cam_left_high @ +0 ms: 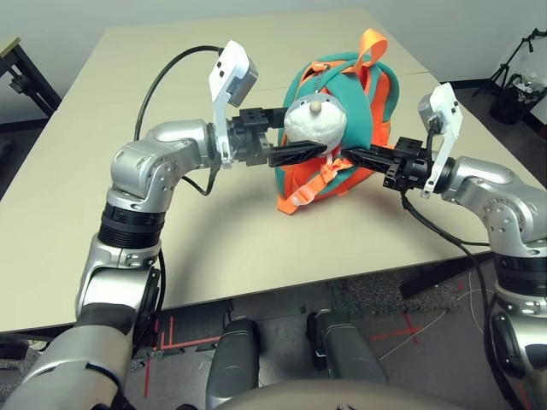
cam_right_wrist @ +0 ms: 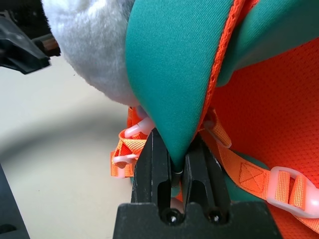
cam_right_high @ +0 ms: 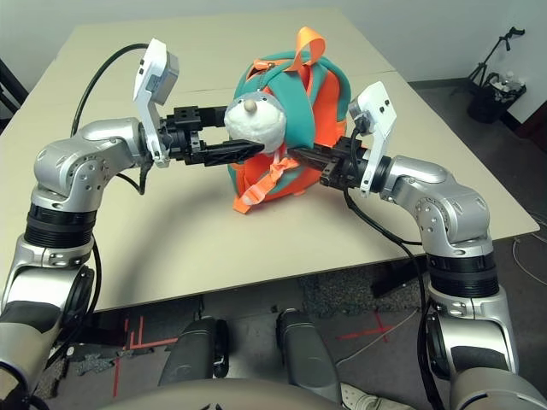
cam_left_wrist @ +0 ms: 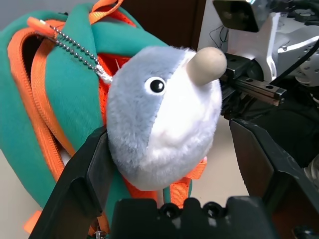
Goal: Put the pencil case into the backpack and zip it.
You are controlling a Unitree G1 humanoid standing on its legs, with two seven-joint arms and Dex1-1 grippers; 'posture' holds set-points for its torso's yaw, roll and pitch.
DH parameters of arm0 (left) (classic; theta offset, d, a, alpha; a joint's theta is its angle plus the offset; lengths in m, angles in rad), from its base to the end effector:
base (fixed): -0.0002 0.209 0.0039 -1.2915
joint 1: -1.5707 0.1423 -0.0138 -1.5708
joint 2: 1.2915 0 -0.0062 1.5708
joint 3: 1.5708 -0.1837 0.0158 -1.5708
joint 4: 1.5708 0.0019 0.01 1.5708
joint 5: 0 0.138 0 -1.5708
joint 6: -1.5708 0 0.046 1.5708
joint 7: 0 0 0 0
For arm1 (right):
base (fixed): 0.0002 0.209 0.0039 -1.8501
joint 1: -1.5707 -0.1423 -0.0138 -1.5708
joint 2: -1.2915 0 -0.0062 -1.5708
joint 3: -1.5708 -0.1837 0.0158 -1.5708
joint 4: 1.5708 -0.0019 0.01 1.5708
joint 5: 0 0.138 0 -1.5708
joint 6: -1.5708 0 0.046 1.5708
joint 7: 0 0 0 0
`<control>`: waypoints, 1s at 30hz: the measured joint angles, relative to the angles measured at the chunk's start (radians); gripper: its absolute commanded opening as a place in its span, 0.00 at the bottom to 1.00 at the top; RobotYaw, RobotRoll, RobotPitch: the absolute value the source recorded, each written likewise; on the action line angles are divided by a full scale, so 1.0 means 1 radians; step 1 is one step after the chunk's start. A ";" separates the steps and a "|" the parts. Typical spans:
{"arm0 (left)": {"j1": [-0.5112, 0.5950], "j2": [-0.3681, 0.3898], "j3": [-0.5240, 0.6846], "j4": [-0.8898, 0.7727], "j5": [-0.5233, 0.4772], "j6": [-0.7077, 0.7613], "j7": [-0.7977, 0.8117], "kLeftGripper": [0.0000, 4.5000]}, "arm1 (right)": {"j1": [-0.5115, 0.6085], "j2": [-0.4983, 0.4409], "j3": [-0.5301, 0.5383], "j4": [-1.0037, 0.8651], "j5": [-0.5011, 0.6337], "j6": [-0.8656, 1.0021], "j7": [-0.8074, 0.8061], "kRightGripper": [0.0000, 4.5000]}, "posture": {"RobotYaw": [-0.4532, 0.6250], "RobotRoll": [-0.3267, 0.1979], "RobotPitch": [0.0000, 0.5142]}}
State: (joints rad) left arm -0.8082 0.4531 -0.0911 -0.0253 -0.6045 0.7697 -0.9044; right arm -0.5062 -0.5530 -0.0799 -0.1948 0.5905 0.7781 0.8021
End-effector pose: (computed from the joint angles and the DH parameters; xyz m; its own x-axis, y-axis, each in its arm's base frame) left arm 0.2990 0.1539 0.2267 0.2894 -0.9561 -0.0462 0.9570 0.2899 -0.0046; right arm 0.2643 -0.2110 0.1911 0.5509 0.8305 -0.0823 -0.8307 0.5552 0.0422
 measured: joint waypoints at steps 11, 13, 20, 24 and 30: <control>0.014 -0.034 0.011 0.042 0.012 -0.022 0.012 0.16 | 0.000 0.000 0.002 0.000 -0.001 -0.006 0.001 0.00 | 0.29 0.62 0.17; 0.014 -0.037 0.015 0.042 0.012 -0.025 0.012 0.07 | 0.000 0.000 0.003 0.000 -0.001 -0.007 0.002 0.00 | 0.29 0.62 0.16; 0.014 -0.044 0.055 0.042 0.004 -0.032 0.013 0.04 | -0.001 -0.001 0.004 0.003 -0.006 -0.012 0.003 0.00 | 0.29 0.62 0.16; 0.000 -0.027 0.090 0.042 -0.004 -0.034 0.012 0.04 | -0.003 -0.001 0.005 0.004 -0.012 -0.013 0.003 0.00 | 0.29 0.62 0.16; -0.011 0.037 0.158 0.042 -0.022 -0.043 0.011 0.04 | -0.005 0.001 0.008 0.008 -0.015 -0.019 0.004 0.00 | 0.30 0.62 0.16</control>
State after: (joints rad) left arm -0.8193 0.4903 0.0673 0.0169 -0.6263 0.7264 -0.8934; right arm -0.5116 -0.5518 -0.0724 -0.1867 0.5755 0.7594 0.8062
